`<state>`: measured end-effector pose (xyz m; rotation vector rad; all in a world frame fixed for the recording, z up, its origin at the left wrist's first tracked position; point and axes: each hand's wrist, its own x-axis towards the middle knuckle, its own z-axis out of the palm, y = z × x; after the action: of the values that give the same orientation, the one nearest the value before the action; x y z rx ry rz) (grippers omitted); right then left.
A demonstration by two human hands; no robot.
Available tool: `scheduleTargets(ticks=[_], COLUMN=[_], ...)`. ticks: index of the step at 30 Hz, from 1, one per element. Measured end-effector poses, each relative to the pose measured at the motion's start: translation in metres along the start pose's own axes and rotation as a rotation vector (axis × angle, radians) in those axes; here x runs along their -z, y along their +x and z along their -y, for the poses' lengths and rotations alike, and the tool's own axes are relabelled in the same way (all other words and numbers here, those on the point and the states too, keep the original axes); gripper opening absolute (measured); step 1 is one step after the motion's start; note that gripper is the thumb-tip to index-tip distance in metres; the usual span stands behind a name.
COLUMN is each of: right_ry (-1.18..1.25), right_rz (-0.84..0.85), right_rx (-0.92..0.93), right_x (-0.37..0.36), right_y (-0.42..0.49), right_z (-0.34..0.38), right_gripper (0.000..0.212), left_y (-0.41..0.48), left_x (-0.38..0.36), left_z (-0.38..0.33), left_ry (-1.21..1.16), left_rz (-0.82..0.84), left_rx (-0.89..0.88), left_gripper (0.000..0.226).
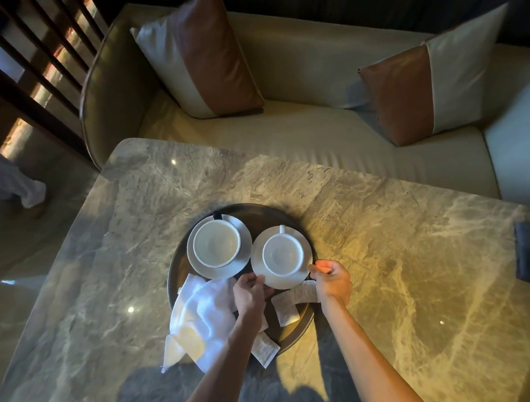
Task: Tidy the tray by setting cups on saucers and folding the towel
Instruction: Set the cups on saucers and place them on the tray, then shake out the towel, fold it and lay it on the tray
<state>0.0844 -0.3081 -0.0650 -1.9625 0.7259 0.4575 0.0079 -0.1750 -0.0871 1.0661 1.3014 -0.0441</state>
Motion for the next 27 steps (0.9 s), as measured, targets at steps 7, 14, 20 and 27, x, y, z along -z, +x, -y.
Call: scheduleTargets(ticks=[7, 14, 20, 27], right_ry=[0.178, 0.053, -0.112, -0.409], right_rz=[0.029, 0.05, 0.172, 0.364], right_rx=[0.122, 0.36, 0.458, 0.436], right_x=[0.017, 0.041, 0.036, -0.006], right_y=[-0.017, -0.052, -0.107, -0.181], right_z=[-0.017, -0.019, -0.038, -0.067], right_gripper=[0.013, 0.02, 0.011, 0.018], left_y=[-0.019, -0.066, -0.107, -0.108], left_x=[0.007, 0.03, 0.087, 0.176], left_z=[-0.004, -0.022, 0.0, 0.006], left_ry=[-0.066, 0.12, 0.376, 0.747], left_rz=[0.005, 0.034, -0.021, -0.171], left_rx=[0.066, -0.109, -0.342, -0.598], left_gripper=[0.03, 0.008, 0.028, 0.02])
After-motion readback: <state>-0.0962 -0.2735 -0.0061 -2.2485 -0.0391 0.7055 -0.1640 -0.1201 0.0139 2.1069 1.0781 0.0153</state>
